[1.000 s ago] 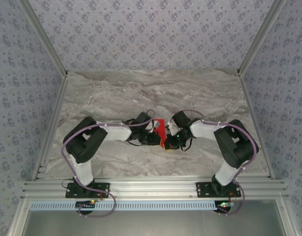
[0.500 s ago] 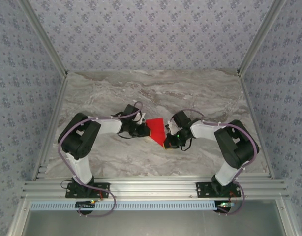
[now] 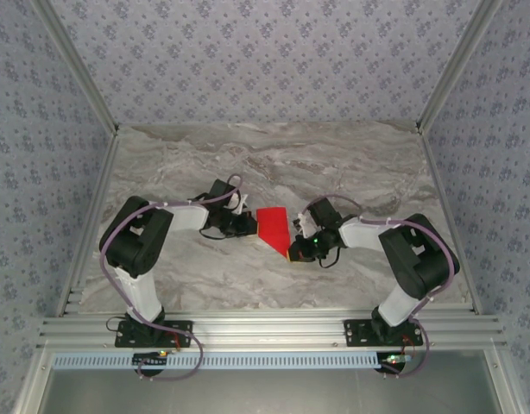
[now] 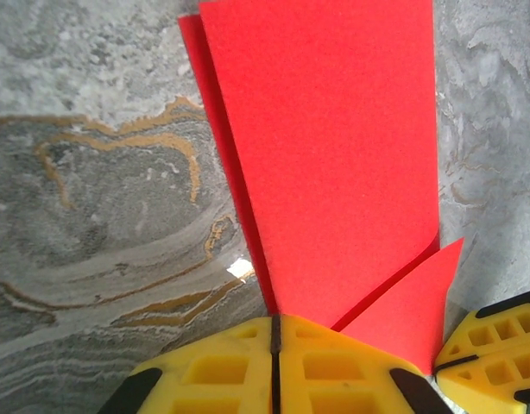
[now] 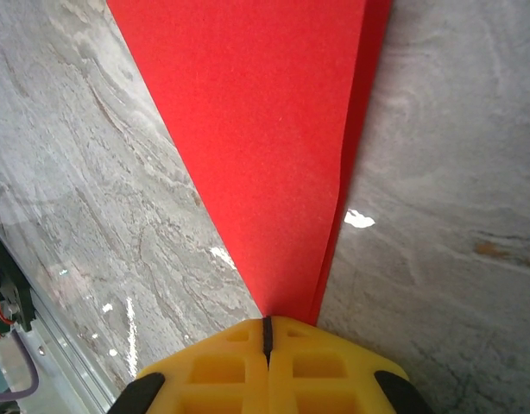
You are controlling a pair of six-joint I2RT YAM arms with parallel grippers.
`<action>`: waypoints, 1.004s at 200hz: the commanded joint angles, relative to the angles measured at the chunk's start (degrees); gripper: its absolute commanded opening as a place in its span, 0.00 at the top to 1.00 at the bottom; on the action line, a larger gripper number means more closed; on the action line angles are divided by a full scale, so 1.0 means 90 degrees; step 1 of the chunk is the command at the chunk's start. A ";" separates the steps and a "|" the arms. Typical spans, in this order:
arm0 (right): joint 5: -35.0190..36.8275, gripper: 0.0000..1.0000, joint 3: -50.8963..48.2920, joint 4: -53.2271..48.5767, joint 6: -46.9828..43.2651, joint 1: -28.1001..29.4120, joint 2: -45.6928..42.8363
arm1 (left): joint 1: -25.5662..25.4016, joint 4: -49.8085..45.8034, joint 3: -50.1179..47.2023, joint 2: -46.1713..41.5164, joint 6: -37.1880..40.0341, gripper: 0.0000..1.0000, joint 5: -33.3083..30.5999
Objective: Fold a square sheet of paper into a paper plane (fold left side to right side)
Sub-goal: Third fold the triangle at the center of the table.
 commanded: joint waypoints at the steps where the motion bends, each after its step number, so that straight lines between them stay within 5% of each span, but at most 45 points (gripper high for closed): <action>1: 0.1045 1.00 -0.0526 -0.0723 0.0171 0.0027 0.0476 | 0.0426 -0.0535 -0.0183 -0.0253 0.0161 0.88 -0.1194; 73: 0.0924 1.00 -0.0994 0.0144 0.0532 0.0016 0.0388 | 0.0316 0.0754 -0.1286 -0.1454 -0.1033 0.70 -0.0331; 108: 0.0893 1.00 -0.1018 0.0219 0.0531 0.0010 0.0397 | -0.0006 0.1460 -0.1392 -0.1340 -0.1525 0.60 -0.0080; 201: 0.0875 1.00 -0.0977 0.0173 0.0479 0.0015 0.0377 | -0.0471 0.1697 -0.0669 -0.0445 -0.1802 0.55 -0.0090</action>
